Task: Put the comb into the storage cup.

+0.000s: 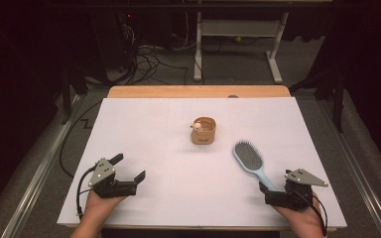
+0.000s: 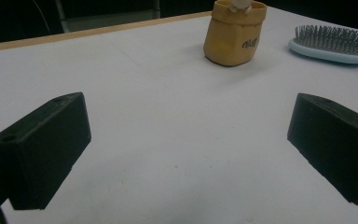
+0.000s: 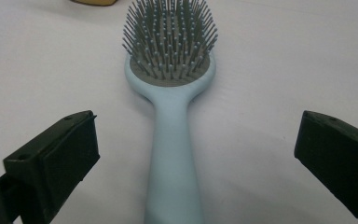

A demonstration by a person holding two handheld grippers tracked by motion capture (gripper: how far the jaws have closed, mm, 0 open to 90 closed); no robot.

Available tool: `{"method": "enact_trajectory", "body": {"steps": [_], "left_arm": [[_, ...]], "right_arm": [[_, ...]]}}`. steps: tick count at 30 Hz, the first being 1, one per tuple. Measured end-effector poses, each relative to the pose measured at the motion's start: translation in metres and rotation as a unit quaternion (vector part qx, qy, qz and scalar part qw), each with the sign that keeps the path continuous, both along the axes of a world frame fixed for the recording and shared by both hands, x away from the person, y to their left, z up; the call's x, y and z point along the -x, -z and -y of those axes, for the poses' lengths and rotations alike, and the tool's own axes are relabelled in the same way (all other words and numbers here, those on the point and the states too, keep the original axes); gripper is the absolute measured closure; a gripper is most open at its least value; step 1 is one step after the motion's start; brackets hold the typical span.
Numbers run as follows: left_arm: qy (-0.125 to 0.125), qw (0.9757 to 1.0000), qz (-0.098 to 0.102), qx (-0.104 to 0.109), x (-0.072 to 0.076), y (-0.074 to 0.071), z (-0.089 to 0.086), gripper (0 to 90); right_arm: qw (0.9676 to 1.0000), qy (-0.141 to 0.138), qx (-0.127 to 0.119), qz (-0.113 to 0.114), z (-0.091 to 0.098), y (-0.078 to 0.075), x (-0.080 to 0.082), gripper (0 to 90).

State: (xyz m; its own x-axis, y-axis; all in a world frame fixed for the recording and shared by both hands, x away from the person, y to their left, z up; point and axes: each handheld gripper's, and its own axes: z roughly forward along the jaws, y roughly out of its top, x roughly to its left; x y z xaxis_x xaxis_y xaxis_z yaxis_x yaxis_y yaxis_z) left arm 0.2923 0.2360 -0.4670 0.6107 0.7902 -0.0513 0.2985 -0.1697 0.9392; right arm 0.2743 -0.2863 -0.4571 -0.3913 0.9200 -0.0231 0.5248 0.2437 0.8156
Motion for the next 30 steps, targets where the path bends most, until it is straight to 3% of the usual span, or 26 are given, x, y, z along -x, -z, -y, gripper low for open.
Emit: {"method": "enact_trajectory", "body": {"steps": [3,11,14,16,23,30], "left_arm": [[0.0,1.0,-0.002,0.003,-0.001,0.0,0.0,0.1],[0.007,0.9999,-0.006,0.005,-0.002,0.001,0.0,0.1],[0.012,0.9999,-0.008,0.005,-0.002,0.001,0.001,0.1],[0.013,0.9999,-0.005,0.002,-0.002,0.001,0.001,0.1],[0.016,0.9999,0.003,0.002,0.001,0.001,0.003,0.0],[0.016,0.9999,0.003,0.001,0.001,0.001,0.004,0.1]], "right_arm": [[0.9999,0.002,0.0,-0.01,0.0,0.0,-0.003,0.5],[0.9983,-0.01,0.027,-0.05,-0.009,0.003,-0.012,0.5],[0.9968,-0.013,0.026,-0.074,-0.008,0.004,-0.017,0.6],[0.9966,-0.013,0.027,-0.077,-0.008,0.004,-0.018,0.6],[0.9938,-0.02,0.038,-0.102,-0.007,0.003,-0.023,0.6],[0.9887,-0.039,0.045,-0.138,-0.009,-0.002,-0.026,0.6]]}}
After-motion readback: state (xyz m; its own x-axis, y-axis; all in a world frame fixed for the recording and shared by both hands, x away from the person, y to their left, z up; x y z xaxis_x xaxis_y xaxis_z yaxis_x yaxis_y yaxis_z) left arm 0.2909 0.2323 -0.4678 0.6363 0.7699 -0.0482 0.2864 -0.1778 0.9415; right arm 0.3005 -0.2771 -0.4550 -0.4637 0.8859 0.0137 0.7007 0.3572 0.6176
